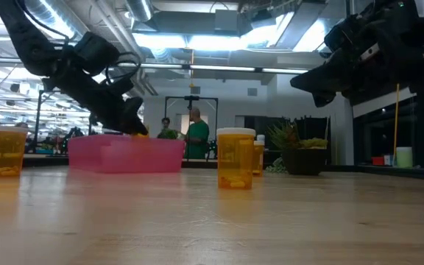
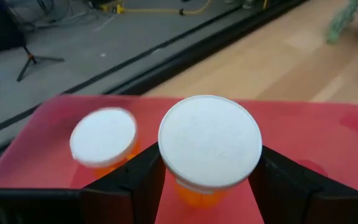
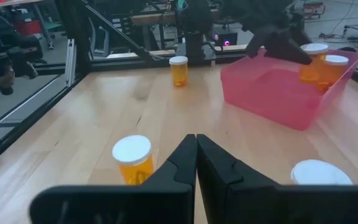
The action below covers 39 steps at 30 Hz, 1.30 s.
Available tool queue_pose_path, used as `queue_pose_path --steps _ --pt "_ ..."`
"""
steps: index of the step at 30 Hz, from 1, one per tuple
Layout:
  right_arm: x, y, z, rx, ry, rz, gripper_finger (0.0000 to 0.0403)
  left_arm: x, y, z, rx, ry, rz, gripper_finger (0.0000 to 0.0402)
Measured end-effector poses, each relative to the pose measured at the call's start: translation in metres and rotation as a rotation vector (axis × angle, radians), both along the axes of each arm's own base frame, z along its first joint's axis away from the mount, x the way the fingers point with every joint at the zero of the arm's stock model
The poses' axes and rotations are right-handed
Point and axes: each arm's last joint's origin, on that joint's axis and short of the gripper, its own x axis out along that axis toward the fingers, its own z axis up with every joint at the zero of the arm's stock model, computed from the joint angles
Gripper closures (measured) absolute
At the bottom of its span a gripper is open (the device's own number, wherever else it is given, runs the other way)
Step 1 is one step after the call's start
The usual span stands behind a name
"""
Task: Pick and place pill bottles into a basket
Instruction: Put the orange pill bottle into the red container
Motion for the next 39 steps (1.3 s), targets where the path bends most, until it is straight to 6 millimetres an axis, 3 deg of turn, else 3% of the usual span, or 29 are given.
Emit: queue_pose_path --steps 17,39 --pt "0.0 0.0 0.0 -0.001 0.002 0.001 0.0387 0.008 0.008 -0.029 -0.055 0.043 0.003 0.0197" --pt "0.0 0.0 0.0 -0.001 0.004 0.001 0.0387 0.009 0.01 -0.028 -0.023 0.047 -0.002 0.0197"
